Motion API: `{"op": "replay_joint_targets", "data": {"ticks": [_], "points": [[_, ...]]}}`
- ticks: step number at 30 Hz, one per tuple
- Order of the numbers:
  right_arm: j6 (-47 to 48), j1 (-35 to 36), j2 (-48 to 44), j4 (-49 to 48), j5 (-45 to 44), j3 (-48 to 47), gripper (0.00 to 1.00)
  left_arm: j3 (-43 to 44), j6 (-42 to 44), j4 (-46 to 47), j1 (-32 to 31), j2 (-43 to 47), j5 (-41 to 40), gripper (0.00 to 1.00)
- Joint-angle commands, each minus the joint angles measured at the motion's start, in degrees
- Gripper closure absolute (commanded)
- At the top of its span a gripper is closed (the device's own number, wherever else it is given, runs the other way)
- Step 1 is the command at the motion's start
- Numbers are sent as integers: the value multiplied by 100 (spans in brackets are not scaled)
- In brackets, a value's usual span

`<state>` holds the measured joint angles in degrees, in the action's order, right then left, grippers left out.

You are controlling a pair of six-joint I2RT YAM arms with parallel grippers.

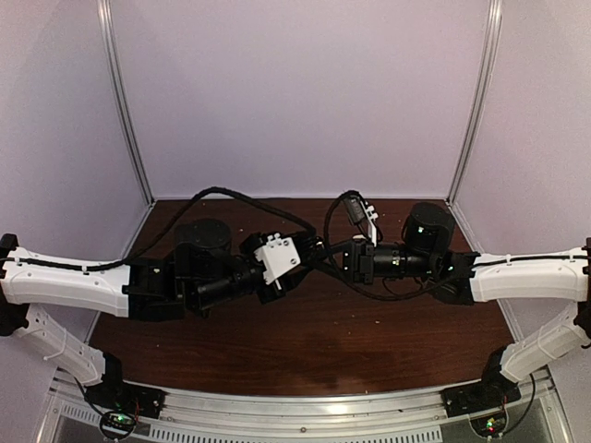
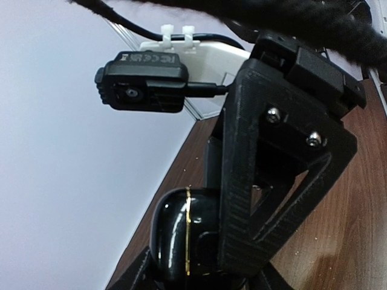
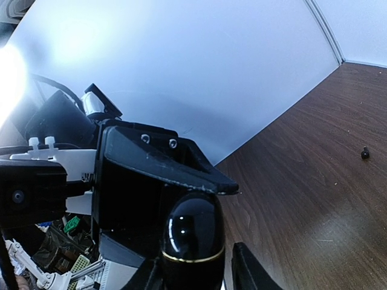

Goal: Insert the wireless bluetooth earbuds into the charging case
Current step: Pass from the left arm to the right

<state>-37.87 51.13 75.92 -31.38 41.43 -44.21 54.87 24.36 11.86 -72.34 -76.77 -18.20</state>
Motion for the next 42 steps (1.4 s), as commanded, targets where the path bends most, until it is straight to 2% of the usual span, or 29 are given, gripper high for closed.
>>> {"op": "replay_joint_targets", "data": {"ticks": [1, 7, 15, 18, 22, 24, 32, 37, 42], "points": [[-9, 41, -25, -22, -116, -8, 60, 153, 78, 282, -8, -46, 54, 56], [-21, 37, -20, -40, -133, -18, 61, 166, 95, 274, -6, -73, 59, 57], [10, 37, -8, -19, -122, -27, 77, 160, 70, 256, -9, -58, 12, 55], [48, 28, -24, -2, -141, -18, 82, 141, 56, 222, -9, -41, 61, 46], [208, 13, -107, 53, -160, -2, 85, 49, -153, 204, -4, 128, 113, 22], [377, -12, -199, 103, -173, 29, 86, -126, -295, 331, -9, 344, 282, 16], [1737, -20, -760, 531, -35, 112, 86, -282, -959, 191, 17, 885, 1270, 18], [2606, 127, -1103, 899, 21, 101, 88, 273, -1693, -238, 284, 739, 2135, 22], [3008, 216, -1418, 1053, -87, 87, 90, 604, -2028, -304, 431, 587, 2581, 24]]}}
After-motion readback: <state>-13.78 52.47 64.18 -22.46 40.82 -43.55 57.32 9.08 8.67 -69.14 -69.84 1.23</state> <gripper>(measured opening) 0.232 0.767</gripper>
